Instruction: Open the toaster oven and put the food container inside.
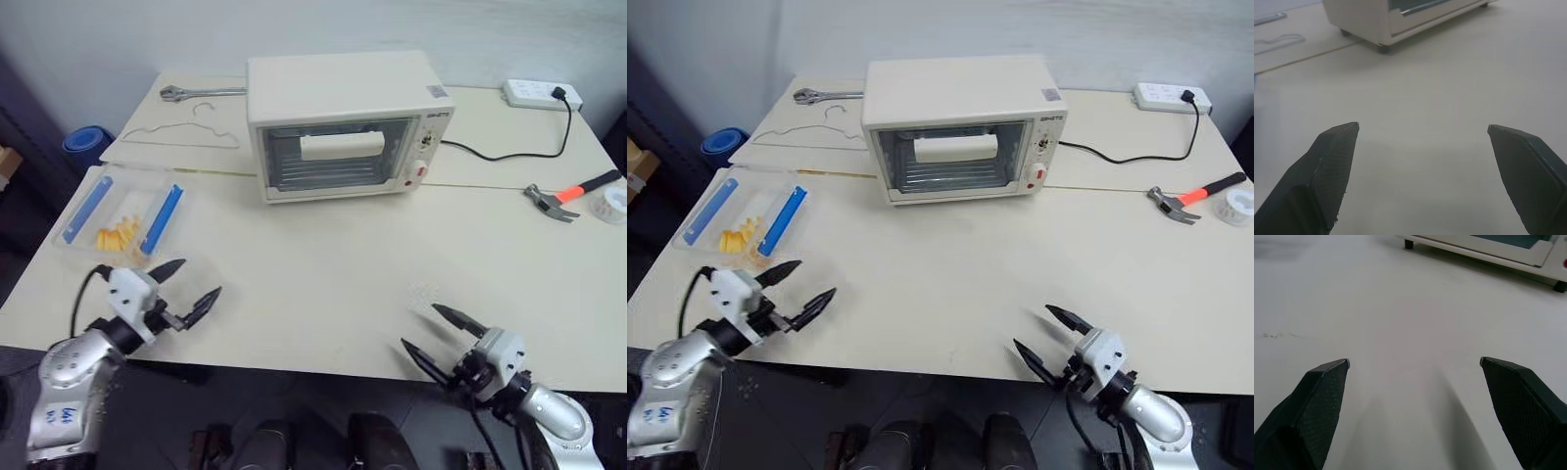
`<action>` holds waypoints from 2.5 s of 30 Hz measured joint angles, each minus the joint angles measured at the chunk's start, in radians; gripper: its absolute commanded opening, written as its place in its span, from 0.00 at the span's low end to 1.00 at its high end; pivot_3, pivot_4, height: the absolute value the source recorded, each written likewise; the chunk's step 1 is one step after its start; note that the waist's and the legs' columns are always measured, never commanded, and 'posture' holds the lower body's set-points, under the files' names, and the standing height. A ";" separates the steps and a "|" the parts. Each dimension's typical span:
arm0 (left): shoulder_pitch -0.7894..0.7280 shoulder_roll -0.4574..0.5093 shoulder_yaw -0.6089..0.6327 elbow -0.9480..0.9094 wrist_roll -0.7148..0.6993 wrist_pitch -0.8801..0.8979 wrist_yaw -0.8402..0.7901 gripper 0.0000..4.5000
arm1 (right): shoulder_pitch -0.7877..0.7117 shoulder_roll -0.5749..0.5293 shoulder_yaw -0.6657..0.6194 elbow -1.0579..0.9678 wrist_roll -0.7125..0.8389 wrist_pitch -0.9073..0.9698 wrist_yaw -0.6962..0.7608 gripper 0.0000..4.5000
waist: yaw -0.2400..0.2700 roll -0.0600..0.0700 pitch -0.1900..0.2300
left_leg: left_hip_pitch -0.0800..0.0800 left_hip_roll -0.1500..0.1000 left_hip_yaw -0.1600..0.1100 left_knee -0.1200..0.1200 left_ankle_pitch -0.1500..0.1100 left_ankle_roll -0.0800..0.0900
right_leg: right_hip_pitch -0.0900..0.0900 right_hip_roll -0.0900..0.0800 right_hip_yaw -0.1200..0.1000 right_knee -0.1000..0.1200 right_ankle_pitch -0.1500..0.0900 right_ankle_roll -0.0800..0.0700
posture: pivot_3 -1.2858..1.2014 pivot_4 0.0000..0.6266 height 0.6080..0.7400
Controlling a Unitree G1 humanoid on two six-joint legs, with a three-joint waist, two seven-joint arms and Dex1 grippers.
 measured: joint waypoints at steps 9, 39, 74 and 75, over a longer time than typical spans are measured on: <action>-0.029 0.058 0.039 -0.032 -0.185 0.126 -0.093 1.00 | -0.478 -0.084 -0.006 0.144 0.134 0.211 0.036 0.99 | 0.001 0.001 0.001 | -0.001 0.001 -0.002 0.003 0.001 -0.001 | -0.001 0.000 -0.001 0.002 0.000 0.000 | 0.52 0.24 1.00; -0.340 0.071 0.053 -0.086 -0.373 0.325 0.042 0.82 | -0.982 -0.018 0.177 0.531 0.006 0.233 0.289 1.00 | -0.025 0.003 0.002 | -0.006 0.000 -0.006 0.009 -0.001 -0.001 | -0.002 0.000 -0.007 0.007 -0.001 -0.001 | 0.52 0.24 1.00; -0.589 -0.078 -0.341 0.428 0.093 0.036 -0.094 0.01 | -0.249 -0.159 -0.157 0.022 0.153 0.145 0.124 1.00 | 0.009 0.001 0.002 | -0.003 0.000 -0.007 0.011 -0.002 -0.002 | 0.000 0.002 -0.004 0.004 0.000 -0.001 | 0.52 0.24 1.00; -0.568 -0.085 -0.333 0.409 0.084 0.036 -0.091 0.01 | -0.246 -0.159 -0.163 0.010 0.166 0.147 0.117 1.00 | 0.009 0.001 0.002 | -0.003 0.000 -0.007 0.011 -0.002 -0.002 | 0.000 0.002 -0.004 0.004 0.000 -0.001 | 0.52 0.24 1.00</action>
